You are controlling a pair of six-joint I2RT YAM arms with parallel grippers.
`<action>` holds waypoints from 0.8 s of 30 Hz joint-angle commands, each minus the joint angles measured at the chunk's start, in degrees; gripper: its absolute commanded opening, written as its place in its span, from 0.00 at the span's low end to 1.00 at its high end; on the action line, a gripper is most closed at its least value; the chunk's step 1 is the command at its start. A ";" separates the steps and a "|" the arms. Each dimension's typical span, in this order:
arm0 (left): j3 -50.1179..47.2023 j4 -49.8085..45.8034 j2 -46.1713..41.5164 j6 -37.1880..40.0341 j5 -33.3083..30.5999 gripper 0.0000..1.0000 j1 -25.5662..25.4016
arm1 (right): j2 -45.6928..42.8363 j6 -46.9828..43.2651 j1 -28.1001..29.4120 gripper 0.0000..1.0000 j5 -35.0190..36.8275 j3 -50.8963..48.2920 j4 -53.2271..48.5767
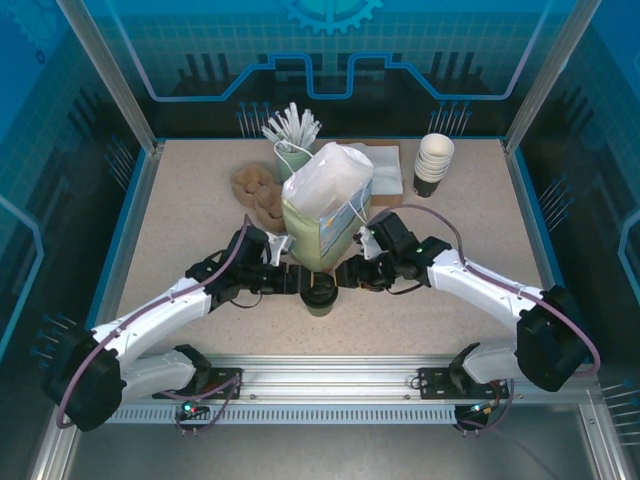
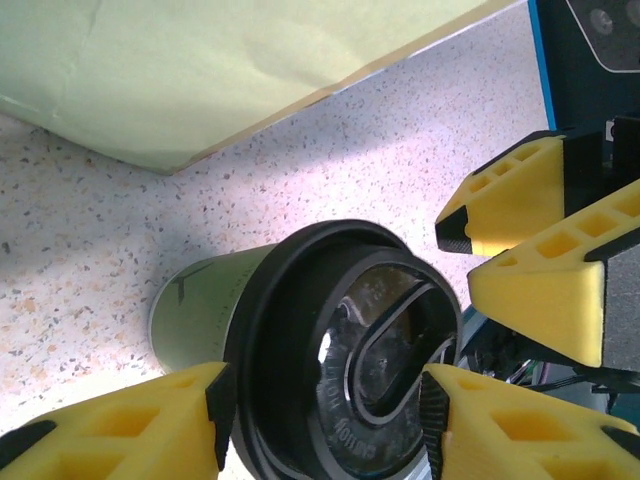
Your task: Pack the takeout coffee
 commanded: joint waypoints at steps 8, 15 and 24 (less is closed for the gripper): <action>5.69 -6.93 -1.06 3.38 -1.17 0.55 -0.31 | -4.49 -3.88 -0.32 0.54 3.51 4.67 -8.81; 9.31 -11.17 -4.05 4.71 -4.25 0.57 0.45 | -8.73 -7.58 -2.18 0.54 6.00 8.54 -14.87; 17.08 -18.16 -7.95 6.23 -9.86 0.61 2.65 | -14.50 -10.70 -10.59 0.56 4.58 13.75 -20.76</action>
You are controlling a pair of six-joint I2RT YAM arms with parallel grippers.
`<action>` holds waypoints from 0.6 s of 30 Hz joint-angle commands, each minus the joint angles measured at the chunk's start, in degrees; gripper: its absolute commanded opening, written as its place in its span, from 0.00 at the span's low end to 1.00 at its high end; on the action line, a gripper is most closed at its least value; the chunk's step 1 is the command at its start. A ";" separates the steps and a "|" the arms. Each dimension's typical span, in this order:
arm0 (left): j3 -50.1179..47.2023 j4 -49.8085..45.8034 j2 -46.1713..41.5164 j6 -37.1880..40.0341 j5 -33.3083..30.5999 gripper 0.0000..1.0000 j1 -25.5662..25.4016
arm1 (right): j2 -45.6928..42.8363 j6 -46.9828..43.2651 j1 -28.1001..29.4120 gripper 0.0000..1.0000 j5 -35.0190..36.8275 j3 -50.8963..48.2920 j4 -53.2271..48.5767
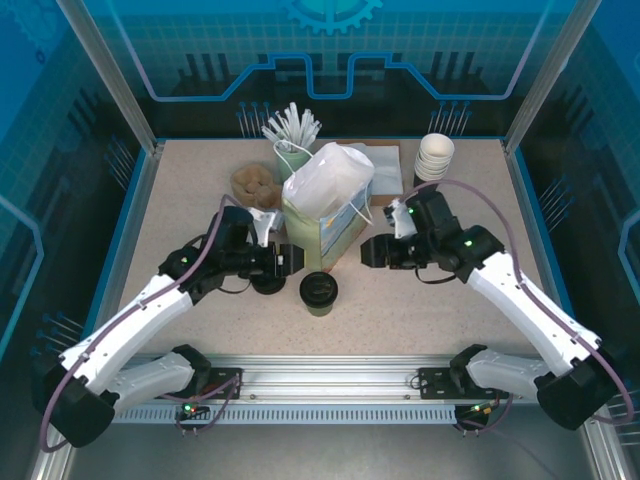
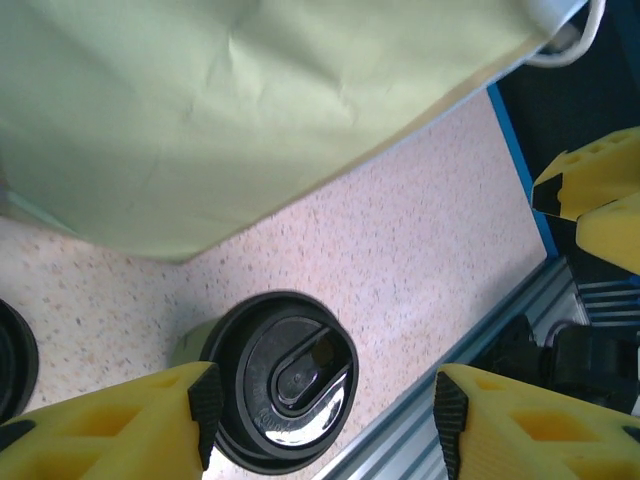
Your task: Pack the takeout coffee
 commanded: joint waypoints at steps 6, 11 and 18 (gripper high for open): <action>7.82 -7.65 -3.07 1.32 -9.04 0.69 3.59 | -1.31 -2.03 -7.75 0.62 -3.58 9.46 -7.50; 11.18 -9.85 -1.82 -0.25 -13.42 0.73 5.96 | 2.98 -0.26 -8.97 0.66 -5.26 17.40 -9.90; 13.50 -7.35 1.40 -1.43 -15.02 0.82 7.37 | 9.20 4.96 -8.96 0.70 -2.54 24.19 -11.87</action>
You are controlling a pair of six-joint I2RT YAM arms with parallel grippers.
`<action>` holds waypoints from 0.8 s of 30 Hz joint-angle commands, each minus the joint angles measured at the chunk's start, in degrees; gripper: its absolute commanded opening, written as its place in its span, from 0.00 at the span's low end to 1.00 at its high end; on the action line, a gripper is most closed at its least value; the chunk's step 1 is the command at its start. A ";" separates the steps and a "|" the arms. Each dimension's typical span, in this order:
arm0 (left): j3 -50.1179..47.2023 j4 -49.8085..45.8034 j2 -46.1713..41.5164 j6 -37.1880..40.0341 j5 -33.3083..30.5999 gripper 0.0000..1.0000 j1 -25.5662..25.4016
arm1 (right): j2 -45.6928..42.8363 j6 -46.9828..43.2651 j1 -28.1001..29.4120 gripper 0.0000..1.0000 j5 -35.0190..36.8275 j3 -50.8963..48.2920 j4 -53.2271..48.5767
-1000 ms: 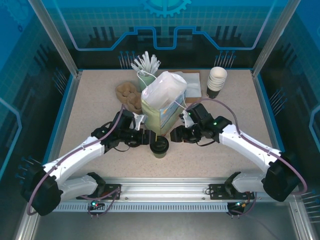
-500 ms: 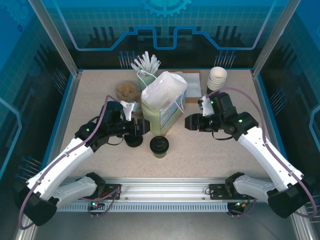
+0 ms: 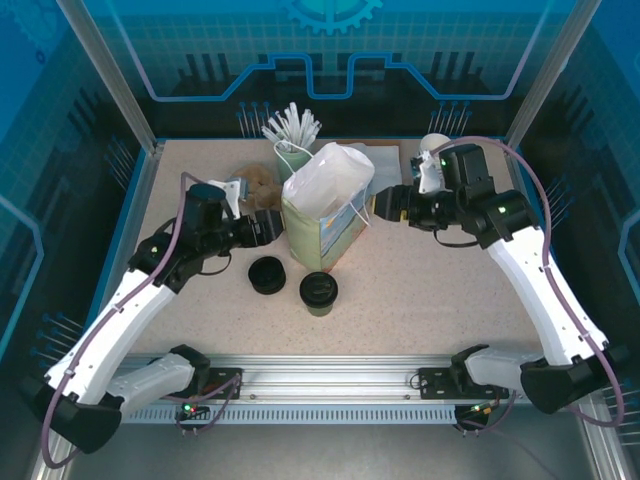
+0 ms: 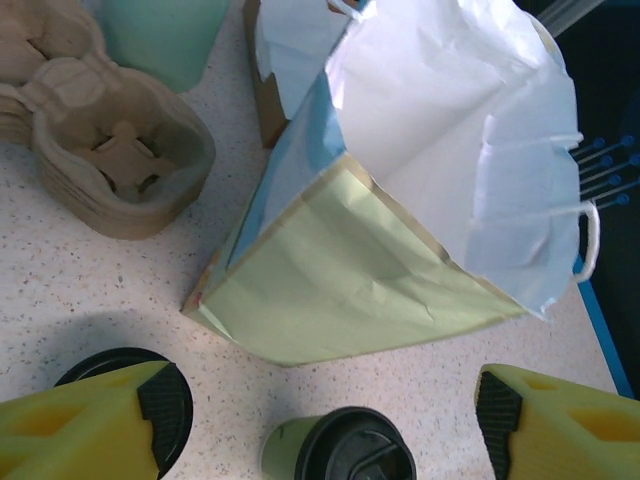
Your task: Pack the takeout coffee
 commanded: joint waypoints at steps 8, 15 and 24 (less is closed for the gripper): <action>3.44 2.52 4.41 -1.75 -1.44 0.84 0.65 | 7.61 9.01 -0.35 0.70 0.46 2.83 1.32; 4.86 2.07 6.34 -0.05 -0.45 0.85 1.25 | 14.50 9.95 1.90 0.69 1.49 7.58 1.93; 5.51 2.86 9.99 0.00 2.31 0.85 2.06 | 19.97 9.99 2.75 0.64 1.97 11.37 1.49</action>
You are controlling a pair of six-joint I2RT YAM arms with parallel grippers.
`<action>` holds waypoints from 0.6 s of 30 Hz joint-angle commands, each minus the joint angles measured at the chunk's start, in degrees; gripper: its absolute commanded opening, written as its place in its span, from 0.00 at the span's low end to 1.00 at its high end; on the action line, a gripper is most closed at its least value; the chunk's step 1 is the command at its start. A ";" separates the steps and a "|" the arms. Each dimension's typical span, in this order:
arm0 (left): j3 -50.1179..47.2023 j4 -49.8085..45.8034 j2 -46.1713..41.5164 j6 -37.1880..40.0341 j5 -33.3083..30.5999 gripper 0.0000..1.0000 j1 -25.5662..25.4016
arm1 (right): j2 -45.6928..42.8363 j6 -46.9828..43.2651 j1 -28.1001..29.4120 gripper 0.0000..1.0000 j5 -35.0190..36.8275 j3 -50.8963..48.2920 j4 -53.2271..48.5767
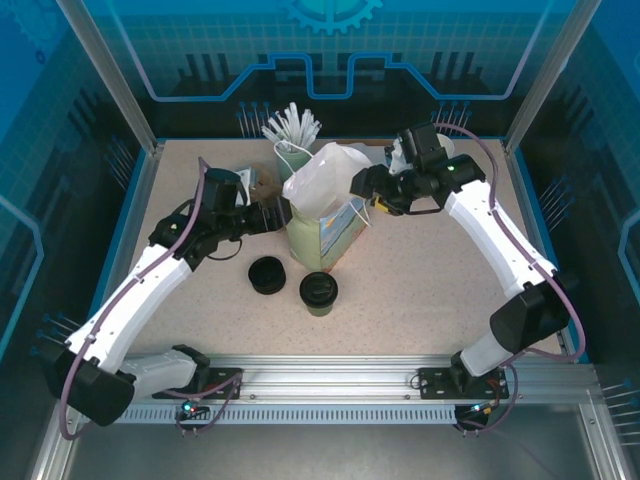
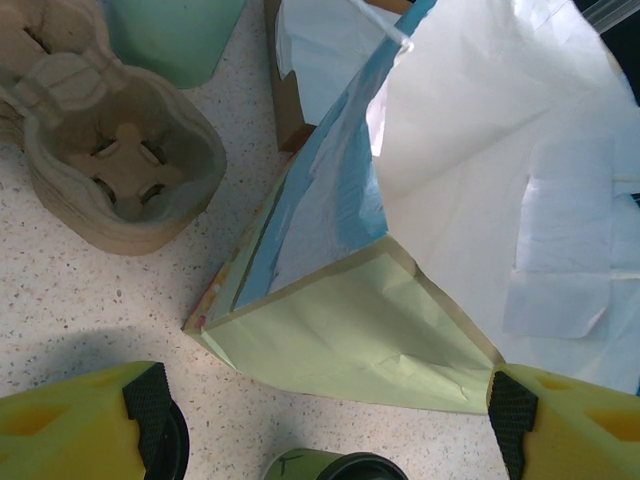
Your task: Pack the takeout coffee
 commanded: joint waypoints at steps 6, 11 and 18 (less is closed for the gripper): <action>1.20 1.06 0.56 0.62 0.59 0.85 4.45 | 1.98 -1.29 0.94 0.62 1.75 4.56 -2.14; -1.90 4.05 -1.15 -1.29 0.17 0.84 10.72 | 1.76 -1.82 0.92 0.58 2.49 4.86 -2.46; -7.06 9.99 -0.51 -6.44 4.75 0.79 16.06 | 2.86 -1.96 0.92 0.56 2.94 4.95 -3.28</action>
